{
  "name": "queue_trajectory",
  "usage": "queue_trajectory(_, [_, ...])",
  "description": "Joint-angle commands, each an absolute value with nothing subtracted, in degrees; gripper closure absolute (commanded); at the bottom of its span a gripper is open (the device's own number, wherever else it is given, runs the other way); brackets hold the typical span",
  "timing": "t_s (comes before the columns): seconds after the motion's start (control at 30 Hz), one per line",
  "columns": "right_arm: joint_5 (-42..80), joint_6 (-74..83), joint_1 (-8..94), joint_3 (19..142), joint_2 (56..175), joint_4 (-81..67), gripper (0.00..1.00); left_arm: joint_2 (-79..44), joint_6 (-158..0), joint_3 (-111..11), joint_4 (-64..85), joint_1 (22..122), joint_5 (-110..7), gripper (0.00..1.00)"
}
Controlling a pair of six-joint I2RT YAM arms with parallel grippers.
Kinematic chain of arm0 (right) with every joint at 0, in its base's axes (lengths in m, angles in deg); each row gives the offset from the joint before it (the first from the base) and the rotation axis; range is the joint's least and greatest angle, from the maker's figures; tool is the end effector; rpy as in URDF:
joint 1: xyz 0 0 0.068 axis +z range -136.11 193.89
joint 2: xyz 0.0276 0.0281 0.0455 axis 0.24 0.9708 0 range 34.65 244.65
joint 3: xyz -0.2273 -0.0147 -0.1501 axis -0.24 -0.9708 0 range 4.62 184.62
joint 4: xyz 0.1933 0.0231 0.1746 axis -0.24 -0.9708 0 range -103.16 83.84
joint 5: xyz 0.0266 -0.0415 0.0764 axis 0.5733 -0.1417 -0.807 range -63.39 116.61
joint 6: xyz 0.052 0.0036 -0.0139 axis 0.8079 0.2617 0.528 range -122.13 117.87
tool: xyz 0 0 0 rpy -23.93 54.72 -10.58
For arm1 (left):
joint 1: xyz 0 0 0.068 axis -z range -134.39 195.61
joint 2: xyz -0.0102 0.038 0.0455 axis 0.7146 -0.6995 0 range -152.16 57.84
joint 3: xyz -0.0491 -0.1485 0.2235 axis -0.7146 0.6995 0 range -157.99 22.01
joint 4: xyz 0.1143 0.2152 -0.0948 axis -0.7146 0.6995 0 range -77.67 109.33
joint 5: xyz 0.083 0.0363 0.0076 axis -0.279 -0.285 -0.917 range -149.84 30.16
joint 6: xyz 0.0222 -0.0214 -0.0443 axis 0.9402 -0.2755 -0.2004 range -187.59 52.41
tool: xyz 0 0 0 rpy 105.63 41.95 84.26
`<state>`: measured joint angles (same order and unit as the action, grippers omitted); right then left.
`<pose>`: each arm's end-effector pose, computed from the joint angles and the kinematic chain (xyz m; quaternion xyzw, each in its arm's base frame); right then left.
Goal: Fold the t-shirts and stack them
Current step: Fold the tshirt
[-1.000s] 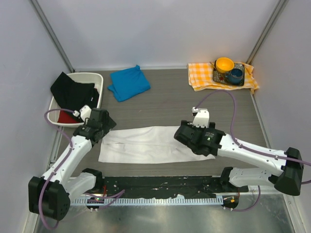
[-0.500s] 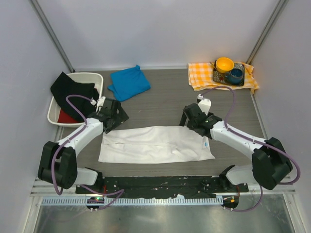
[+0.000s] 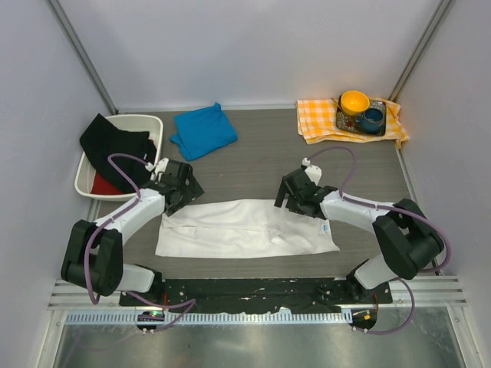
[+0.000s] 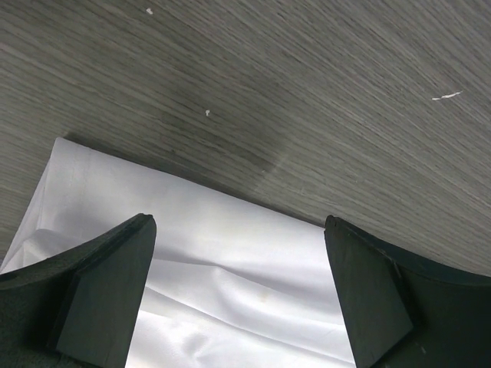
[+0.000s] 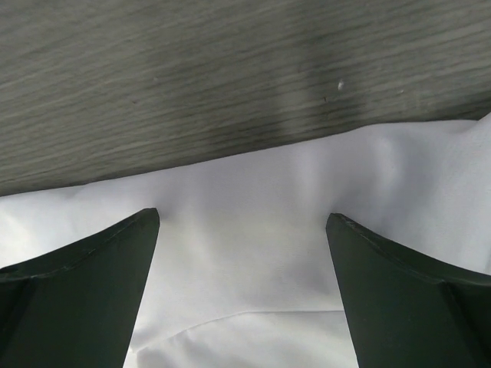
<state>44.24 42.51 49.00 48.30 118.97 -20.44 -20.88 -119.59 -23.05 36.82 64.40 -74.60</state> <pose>0.2360 0.1528 0.1738 0.1243 0.9351 0.0789 0.3222 0.2517 -0.0760 0.1943 -0.3064 0.9038 -0.0569 0.2934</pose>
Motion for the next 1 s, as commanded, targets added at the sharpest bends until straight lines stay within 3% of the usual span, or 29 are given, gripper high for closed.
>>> queue_trajectory(0.0, [42.70, 43.92, 48.17, 47.68, 121.49, -15.83, 0.03, -20.30, -119.44, -22.73, 35.18, 64.60, -76.10, 0.04])
queue_trajectory(0.23, [41.46, 42.25, 45.97, 50.05, 131.83, -12.49, 0.03, -16.26, -120.40, -22.03, 36.14, 64.60, -75.57, 0.04])
queue_trajectory(0.4, [40.85, 40.24, 43.16, 59.79, 142.30, -12.31, 0.03, -10.90, -120.85, -21.15, 37.55, 64.86, -75.66, 0.05])
queue_trajectory(0.63, [37.07, 37.16, 41.13, 90.76, 161.54, -20.21, 0.03, -6.67, -120.85, -19.83, 38.87, 65.04, -75.48, 0.05])
queue_trajectory(0.97, [31.63, 35.76, 39.81, 132.56, 183.79, -36.91, 0.03, -12.29, -120.05, -19.83, 34.92, 66.53, -73.73, 0.05])
